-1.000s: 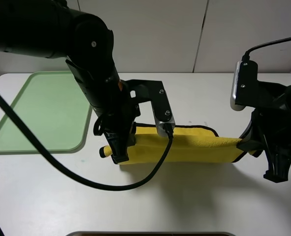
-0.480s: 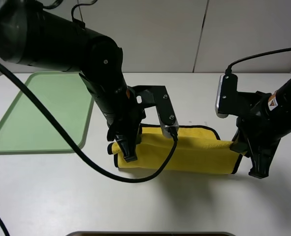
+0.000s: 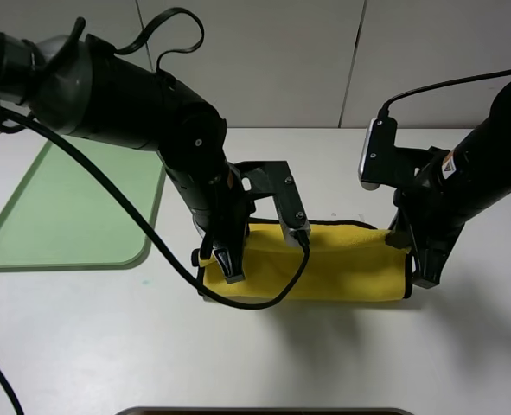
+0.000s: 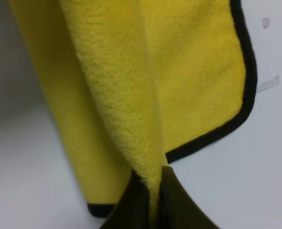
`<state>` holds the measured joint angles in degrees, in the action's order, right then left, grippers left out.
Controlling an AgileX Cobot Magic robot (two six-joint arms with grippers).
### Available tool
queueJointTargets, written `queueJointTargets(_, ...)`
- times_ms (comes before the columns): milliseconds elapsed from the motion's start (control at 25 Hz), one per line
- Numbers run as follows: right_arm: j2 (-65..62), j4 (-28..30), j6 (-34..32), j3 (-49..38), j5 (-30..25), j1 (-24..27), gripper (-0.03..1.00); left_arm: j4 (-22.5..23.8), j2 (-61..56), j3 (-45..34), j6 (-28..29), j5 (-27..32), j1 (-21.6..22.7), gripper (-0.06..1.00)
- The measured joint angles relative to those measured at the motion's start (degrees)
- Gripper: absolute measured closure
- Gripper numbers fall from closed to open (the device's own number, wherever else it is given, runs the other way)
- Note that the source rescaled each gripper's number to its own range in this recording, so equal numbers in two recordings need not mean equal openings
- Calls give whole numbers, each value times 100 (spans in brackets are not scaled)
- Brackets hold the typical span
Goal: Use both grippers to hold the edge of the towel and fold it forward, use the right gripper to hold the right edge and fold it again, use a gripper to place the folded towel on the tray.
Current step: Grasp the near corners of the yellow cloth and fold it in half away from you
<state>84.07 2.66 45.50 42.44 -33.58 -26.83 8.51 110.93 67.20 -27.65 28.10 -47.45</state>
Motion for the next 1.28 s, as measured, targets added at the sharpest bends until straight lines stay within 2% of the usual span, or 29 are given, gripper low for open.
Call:
queueJointTargets(160, 164, 13, -22, 38, 115, 0, 97, 211, 66, 0, 132, -249, 34, 94)
queueJointTargets(440, 425, 18, -45, 46, 519, 0, 97, 229, 66, 0, 197, -661, 429, 94)
queueJointTargets(720, 627, 58, -111, 46, 599, 0, 97, 250, 172, 0, 197, -1099, 464, 94)
queueJointTargets(1120, 627, 117, -111, 46, 633, 0, 97, 250, 350, -10, 201, -1169, 469, 94)
queueJointTargets(1200, 627, 129, -118, 46, 645, 0, 97, 250, 350, -10, 201, -1183, 475, 92)
queueJointTargets(1280, 627, 144, -124, 46, 662, 0, 96, 250, 350, -10, 201, -1187, 475, 81)
